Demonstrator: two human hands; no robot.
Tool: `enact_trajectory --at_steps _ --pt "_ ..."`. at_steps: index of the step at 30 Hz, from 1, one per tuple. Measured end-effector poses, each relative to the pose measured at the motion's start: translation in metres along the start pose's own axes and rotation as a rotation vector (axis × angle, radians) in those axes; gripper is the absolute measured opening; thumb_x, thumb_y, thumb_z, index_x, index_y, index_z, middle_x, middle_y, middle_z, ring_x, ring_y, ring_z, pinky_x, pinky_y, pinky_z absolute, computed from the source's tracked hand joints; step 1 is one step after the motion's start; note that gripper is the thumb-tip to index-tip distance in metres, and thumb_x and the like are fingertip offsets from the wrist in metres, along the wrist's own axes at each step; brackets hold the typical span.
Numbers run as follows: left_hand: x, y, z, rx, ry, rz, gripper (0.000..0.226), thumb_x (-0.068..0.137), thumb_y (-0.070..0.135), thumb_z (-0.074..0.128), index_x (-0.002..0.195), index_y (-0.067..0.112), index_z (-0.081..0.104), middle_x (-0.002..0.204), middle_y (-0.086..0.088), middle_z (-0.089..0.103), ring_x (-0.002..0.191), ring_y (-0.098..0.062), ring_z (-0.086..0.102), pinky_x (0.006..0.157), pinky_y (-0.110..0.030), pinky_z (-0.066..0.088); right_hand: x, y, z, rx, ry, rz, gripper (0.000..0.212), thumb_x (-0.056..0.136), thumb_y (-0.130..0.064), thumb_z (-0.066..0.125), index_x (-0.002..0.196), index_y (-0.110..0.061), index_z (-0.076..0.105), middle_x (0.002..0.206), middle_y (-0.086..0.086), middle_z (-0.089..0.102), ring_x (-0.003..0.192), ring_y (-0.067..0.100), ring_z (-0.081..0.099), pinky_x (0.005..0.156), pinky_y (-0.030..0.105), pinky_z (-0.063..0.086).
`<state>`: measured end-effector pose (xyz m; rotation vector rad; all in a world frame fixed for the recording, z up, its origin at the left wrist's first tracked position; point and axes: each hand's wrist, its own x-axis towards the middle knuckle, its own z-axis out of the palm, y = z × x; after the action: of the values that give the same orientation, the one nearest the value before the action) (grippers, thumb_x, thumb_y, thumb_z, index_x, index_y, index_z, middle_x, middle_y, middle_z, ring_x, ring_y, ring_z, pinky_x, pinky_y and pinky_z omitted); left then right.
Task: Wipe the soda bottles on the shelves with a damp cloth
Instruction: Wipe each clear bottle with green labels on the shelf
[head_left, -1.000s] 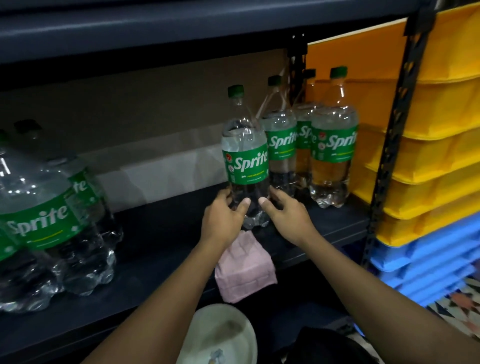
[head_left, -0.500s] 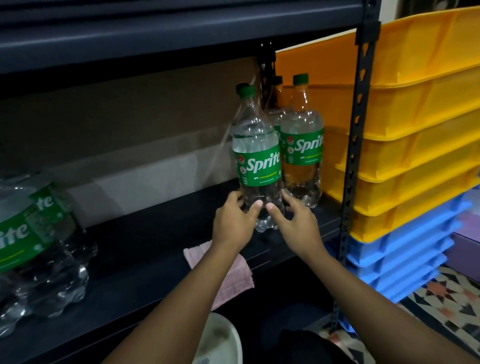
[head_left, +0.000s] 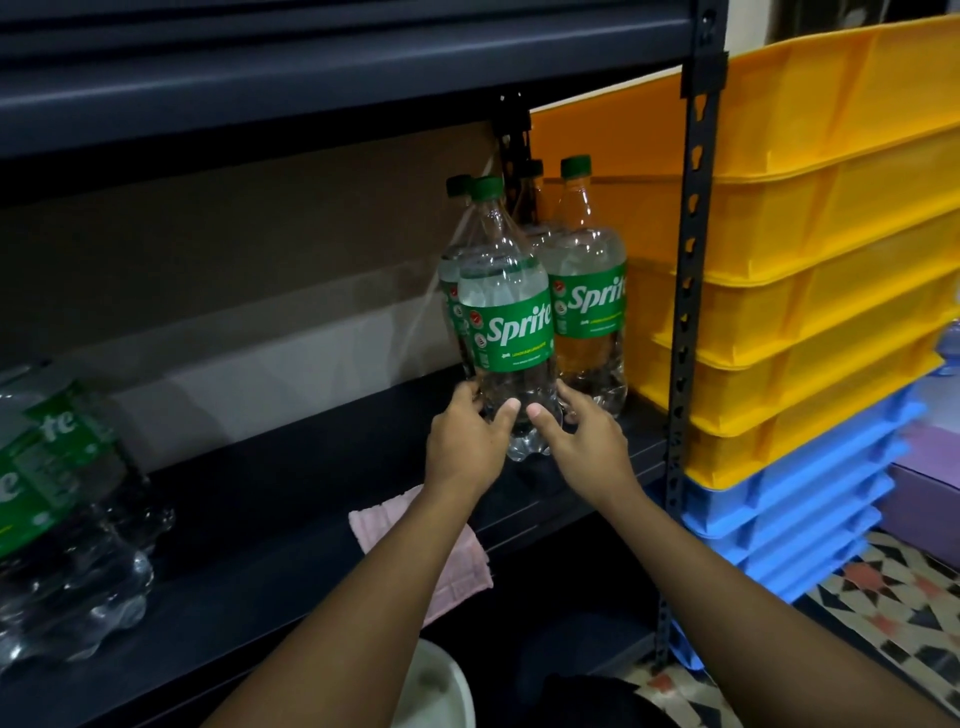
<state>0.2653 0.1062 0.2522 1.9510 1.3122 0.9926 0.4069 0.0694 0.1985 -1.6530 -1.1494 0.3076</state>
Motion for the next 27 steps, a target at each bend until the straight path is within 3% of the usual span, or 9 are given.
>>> enact_trajectory --at_steps 6,27 --pt "0.005 -0.002 0.002 0.000 -0.004 -0.006 0.048 0.101 0.037 0.069 0.142 0.016 0.057 0.133 -0.001 0.072 0.115 -0.018 0.071 0.086 -0.023 0.047 0.007 0.001 0.002 -0.065 -0.007 0.002 0.075 0.095 -0.068 0.051 0.154 -0.024 0.044 0.149 0.000 0.054 0.133 0.026 0.053 0.107 0.061 0.040" --pt "0.016 -0.008 0.006 0.014 -0.006 -0.014 0.048 0.102 0.039 0.068 0.144 0.019 0.056 0.132 -0.001 0.073 0.118 -0.020 0.070 0.089 -0.025 0.046 0.015 -0.006 0.005 -0.189 -0.042 0.074 0.070 0.098 -0.065 0.049 0.152 -0.019 0.047 0.151 0.004 0.048 0.134 0.028 0.049 0.108 0.057 0.035"
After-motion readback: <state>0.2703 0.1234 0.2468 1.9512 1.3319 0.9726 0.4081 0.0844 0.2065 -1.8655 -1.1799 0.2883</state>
